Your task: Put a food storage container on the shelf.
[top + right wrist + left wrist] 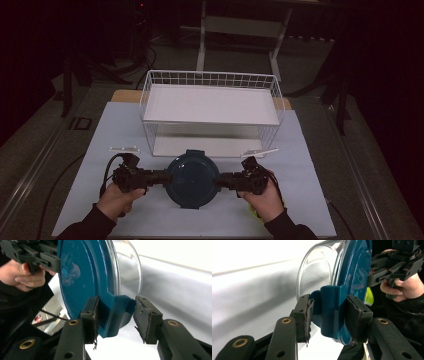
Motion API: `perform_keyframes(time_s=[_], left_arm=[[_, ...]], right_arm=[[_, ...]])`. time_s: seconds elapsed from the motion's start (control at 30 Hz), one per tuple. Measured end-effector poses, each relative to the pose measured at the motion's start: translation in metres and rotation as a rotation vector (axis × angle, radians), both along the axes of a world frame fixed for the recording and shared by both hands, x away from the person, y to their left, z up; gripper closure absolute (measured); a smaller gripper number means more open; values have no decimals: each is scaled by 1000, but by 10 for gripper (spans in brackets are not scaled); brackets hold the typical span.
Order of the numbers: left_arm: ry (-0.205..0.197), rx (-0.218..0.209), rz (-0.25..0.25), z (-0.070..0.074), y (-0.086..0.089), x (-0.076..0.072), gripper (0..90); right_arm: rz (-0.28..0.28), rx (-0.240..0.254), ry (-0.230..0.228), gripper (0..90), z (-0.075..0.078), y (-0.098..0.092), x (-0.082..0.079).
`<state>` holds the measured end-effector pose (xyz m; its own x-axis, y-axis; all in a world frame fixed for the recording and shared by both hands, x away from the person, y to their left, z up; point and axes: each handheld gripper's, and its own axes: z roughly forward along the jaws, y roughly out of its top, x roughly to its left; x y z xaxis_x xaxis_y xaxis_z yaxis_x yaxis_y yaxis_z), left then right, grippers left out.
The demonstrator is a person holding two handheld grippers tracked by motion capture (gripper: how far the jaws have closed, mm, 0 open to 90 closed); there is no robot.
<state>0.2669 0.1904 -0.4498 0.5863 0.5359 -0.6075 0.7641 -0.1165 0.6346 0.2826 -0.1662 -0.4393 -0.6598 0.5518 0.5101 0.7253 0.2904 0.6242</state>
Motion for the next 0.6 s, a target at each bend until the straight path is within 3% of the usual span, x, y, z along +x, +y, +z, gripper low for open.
perform_keyframes(time_s=[0.6], left_arm=[[-86,-32,3,65,-14,25,576]], right_arm=[[-77,63,-100,556,66,-16,17]])
